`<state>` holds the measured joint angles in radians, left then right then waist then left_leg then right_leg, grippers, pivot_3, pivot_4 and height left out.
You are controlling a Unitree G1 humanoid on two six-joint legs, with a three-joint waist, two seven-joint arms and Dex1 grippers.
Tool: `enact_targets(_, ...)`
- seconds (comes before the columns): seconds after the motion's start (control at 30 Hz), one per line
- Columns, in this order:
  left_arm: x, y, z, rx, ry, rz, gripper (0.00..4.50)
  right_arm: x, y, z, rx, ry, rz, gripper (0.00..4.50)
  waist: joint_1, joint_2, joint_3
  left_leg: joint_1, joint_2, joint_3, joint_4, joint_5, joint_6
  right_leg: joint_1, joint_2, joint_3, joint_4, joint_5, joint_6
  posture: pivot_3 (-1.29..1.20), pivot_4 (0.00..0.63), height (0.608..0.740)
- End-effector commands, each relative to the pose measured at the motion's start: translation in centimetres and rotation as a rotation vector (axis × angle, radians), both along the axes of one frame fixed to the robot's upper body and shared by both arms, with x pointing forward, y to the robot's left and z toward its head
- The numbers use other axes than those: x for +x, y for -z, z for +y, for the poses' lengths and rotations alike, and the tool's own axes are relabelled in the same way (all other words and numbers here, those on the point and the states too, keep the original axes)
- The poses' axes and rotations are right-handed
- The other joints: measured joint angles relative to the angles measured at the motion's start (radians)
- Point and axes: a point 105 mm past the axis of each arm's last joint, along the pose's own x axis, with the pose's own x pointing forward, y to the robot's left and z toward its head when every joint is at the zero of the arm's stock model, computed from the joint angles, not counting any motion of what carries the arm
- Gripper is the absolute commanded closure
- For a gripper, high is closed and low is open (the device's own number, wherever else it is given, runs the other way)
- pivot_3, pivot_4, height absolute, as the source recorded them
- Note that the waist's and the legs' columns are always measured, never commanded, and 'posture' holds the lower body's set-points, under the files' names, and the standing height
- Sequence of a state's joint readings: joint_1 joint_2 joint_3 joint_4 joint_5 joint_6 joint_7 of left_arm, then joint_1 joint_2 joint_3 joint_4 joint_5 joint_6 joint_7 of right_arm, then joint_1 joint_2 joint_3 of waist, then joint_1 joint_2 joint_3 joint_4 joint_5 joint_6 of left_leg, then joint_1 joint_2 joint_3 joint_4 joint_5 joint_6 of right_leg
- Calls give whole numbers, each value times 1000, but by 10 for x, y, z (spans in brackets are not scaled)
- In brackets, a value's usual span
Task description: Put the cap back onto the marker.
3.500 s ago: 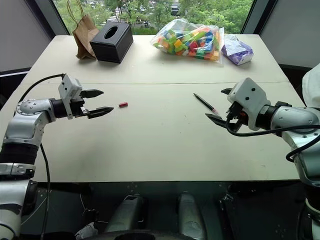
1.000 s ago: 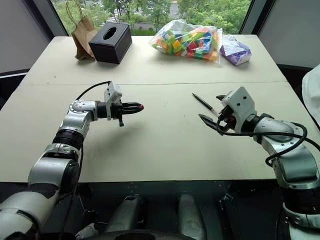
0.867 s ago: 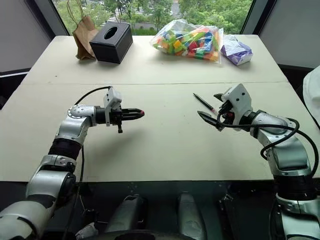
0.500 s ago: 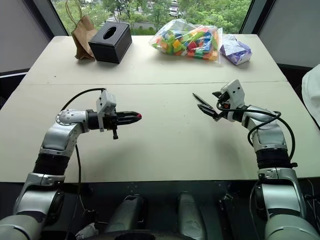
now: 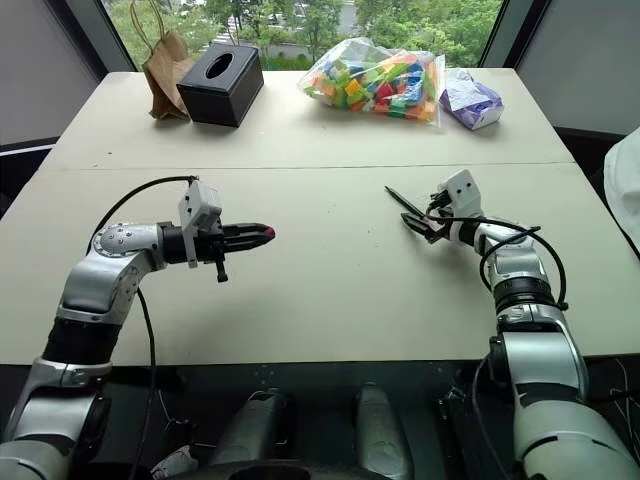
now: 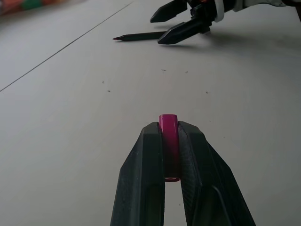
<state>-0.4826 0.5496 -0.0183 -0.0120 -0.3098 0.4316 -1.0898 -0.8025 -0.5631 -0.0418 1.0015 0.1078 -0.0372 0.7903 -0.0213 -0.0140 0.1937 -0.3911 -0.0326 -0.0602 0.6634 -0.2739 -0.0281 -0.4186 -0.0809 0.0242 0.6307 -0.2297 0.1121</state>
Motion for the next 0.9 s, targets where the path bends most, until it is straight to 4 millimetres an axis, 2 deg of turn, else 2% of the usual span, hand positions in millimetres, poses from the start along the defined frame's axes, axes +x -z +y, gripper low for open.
enact_targets(0.03, -1, -13, -2, -12, 12, -48, 4448, 6, -12, 6, -2, -14, -40, 0, 0, 0, 0, 0, 0, 0, 0, 0, 0, 0, 0, 0, 0, 0, 0, 0, 150, 740)
enact_targets(0.27, 0, -15, -2, -11, 6, -55, 4448, 2, 3, 15, -8, -72, 43, 0, -2, 0, 0, 0, 0, 0, 0, 0, 0, 0, 0, 0, 0, 0, 0, 0, 150, 740)
enact_targets(0.37, 1, -15, -1, -10, 4, -57, 4500, -2, 8, 18, -14, -100, 73, 831, -2, 0, 0, 0, 0, 0, 0, 0, 0, 0, 0, 0, 0, 0, 0, 0, 150, 740)
enact_targets(0.43, 2, -16, -1, -9, 3, -60, 4500, -3, 10, 18, -9, -106, 83, 1734, -2, 0, 0, 0, 0, 0, 0, 0, 0, 0, 0, 0, 0, 0, 0, 0, 150, 740)
enact_targets(0.6, 3, -17, -1, -9, 6, -64, 4500, -6, 14, 17, -2, -123, 117, 4327, -1, 0, 0, 1, 0, 0, 0, 0, 0, 2, 0, 0, 0, 0, 0, 0, 150, 740)
enact_targets(0.73, 4, -16, -5, -7, 30, -65, 4500, -7, 11, 16, -12, -127, 106, 4425, -1, 0, 0, 1, 0, 0, 0, 0, 0, 2, 0, 0, 0, 0, 0, 0, 150, 740)
enact_targets(0.8, 4, -16, -11, 1, 62, -76, 4500, -7, 2, 18, -26, -150, 71, 4425, -1, 0, 0, 1, 0, 0, 0, 0, 0, 2, 0, 0, 0, 0, 0, 0, 150, 740)
enact_targets(0.9, 2, -15, -22, 26, 134, -105, 4500, -10, -27, 27, -128, -251, -32, 4425, 2, 0, 0, 1, -1, 0, 0, 0, 0, 2, 0, 0, 0, 0, 0, 0, 150, 740)
